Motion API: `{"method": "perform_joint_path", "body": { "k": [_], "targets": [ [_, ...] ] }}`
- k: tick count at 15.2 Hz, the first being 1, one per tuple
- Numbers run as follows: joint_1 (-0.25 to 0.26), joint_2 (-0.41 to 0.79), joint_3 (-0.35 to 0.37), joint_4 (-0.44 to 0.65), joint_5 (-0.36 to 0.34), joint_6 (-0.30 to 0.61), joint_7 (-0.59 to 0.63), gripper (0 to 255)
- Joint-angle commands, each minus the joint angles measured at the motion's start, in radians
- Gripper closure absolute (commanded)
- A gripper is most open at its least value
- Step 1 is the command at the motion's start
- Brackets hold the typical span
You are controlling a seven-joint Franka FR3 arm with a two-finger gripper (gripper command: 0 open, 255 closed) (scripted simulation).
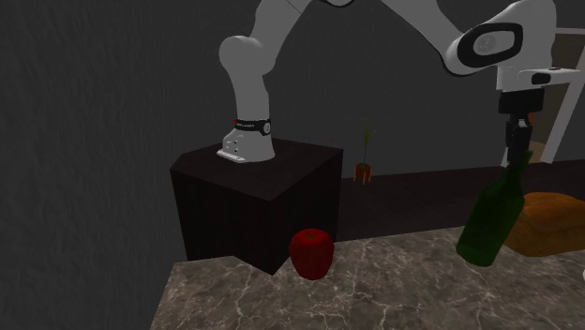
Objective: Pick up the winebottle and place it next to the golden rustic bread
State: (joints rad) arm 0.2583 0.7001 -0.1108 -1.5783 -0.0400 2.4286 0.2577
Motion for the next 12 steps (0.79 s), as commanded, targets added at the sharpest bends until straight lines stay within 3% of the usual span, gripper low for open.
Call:
{"method": "perform_joint_path", "body": {
  "k": [1,7,8,12],
  "targets": [
    [0.001,0.006,0.000,0.004,0.000,0.003,0.001,255],
    [0.001,0.006,0.000,0.005,0.000,0.003,0.001,255],
    [0.001,0.006,0.000,0.005,0.000,0.003,0.001,0],
    [0.001,0.006,0.000,0.005,0.000,0.003,0.001,0]
  ]
}}
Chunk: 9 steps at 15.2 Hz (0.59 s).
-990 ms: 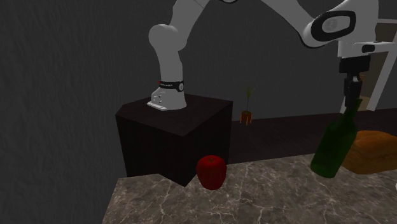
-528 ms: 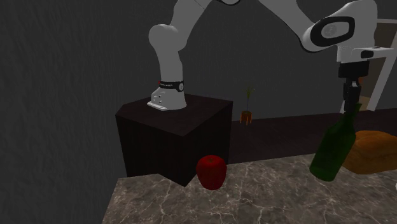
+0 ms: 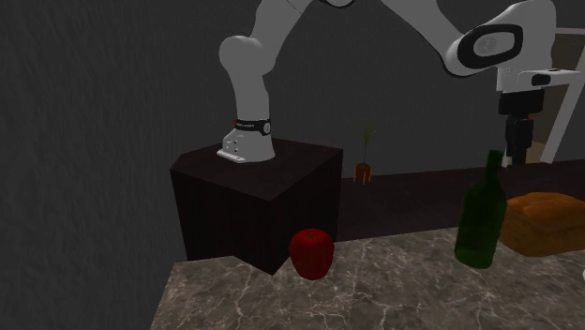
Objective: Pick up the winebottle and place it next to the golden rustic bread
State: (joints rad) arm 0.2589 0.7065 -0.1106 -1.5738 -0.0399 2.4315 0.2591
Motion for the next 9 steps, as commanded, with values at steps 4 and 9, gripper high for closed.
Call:
{"method": "perform_joint_path", "body": {
  "k": [4,9],
  "targets": [
    [0.010,-0.079,-0.003,-0.025,-0.005,-0.054,0.003,0],
    [0.012,-0.098,-0.004,-0.030,-0.006,-0.069,0.004,0]
  ]
}}
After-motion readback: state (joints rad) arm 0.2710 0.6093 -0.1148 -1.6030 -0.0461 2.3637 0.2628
